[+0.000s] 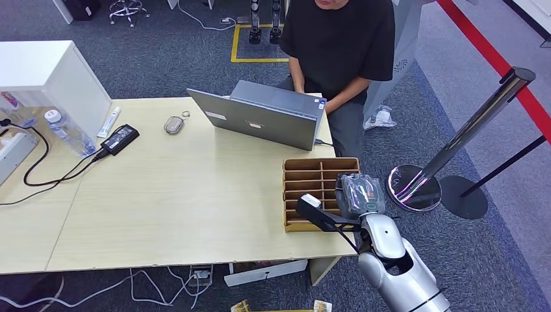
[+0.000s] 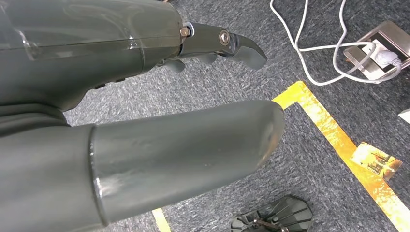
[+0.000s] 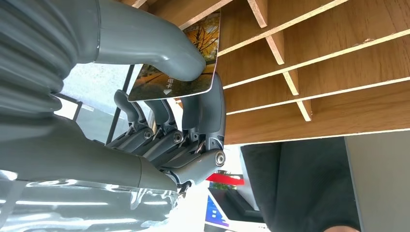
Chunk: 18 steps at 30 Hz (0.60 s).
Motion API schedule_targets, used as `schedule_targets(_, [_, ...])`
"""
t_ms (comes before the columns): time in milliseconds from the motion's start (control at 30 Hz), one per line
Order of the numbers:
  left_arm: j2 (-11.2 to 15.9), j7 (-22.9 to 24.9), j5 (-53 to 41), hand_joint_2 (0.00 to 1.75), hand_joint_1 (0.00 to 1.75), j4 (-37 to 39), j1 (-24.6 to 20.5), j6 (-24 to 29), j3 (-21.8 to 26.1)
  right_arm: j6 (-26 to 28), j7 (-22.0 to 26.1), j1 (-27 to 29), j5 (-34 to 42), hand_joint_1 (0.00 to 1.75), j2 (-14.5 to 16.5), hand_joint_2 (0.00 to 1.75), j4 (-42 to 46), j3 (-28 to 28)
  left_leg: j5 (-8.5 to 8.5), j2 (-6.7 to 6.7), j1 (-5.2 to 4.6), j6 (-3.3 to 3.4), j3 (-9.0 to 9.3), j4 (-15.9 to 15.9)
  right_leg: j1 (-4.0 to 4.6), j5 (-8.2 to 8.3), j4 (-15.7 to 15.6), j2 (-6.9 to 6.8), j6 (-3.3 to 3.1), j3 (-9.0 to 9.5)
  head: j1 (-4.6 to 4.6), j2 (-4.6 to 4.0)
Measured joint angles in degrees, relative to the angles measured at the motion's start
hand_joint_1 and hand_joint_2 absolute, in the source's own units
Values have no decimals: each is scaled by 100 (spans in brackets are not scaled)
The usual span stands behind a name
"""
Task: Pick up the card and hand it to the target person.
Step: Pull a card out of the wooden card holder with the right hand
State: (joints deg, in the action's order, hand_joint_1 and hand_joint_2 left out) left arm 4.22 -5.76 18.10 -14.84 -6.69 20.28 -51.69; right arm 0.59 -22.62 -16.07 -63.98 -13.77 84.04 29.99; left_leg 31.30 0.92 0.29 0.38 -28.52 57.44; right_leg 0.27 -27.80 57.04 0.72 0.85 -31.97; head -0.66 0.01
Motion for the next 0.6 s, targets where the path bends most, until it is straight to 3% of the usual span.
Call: schedule_targets(600, [0,-64,-7,0,0,0,0,0,0,-142,46,-29,-134,147,0,175,211,0,0,0,0,0,0,0,0,0,0,0,0,0,0,1])
